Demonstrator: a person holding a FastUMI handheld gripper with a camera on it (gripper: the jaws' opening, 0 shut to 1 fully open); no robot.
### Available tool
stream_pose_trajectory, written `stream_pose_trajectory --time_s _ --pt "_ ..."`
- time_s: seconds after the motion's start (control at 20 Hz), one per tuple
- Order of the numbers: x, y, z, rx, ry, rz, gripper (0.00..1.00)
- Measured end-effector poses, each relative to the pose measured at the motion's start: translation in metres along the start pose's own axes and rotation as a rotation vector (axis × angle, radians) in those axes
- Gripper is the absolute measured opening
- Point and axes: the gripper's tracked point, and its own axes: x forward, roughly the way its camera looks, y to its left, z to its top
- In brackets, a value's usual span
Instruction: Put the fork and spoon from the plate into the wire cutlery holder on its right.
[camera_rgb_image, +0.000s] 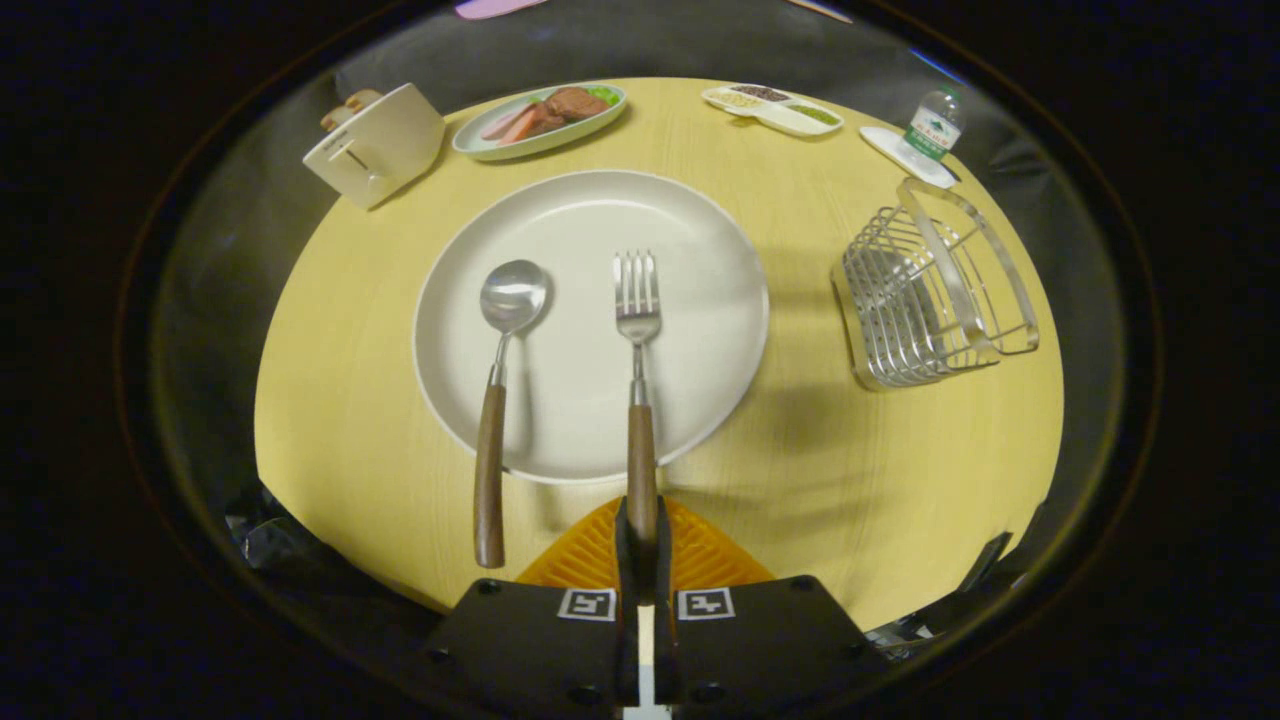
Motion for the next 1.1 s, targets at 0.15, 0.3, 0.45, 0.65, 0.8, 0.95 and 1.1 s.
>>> stream_pose_trajectory --time_s 0.15,0.3,0.45,0.65,0.8,0.95,1.1 --pt "-0.008 0.007 0.006 0.031 -0.012 0.039 0.08" --pt "-0.02 0.009 0.01 0.071 -0.023 0.068 0.08" --pt "-0.037 0.007 0.015 0.093 -0.036 0.089 0.08" --pt "-0.072 -0.005 0.026 0.112 -0.07 0.103 0.08" --pt "-0.101 -0.026 0.038 0.144 -0.095 0.094 0.08" --pt "-0.123 -0.063 0.051 0.164 -0.125 0.037 0.08" --pt "-0.129 -0.101 0.05 0.166 -0.105 -0.035 0.08"
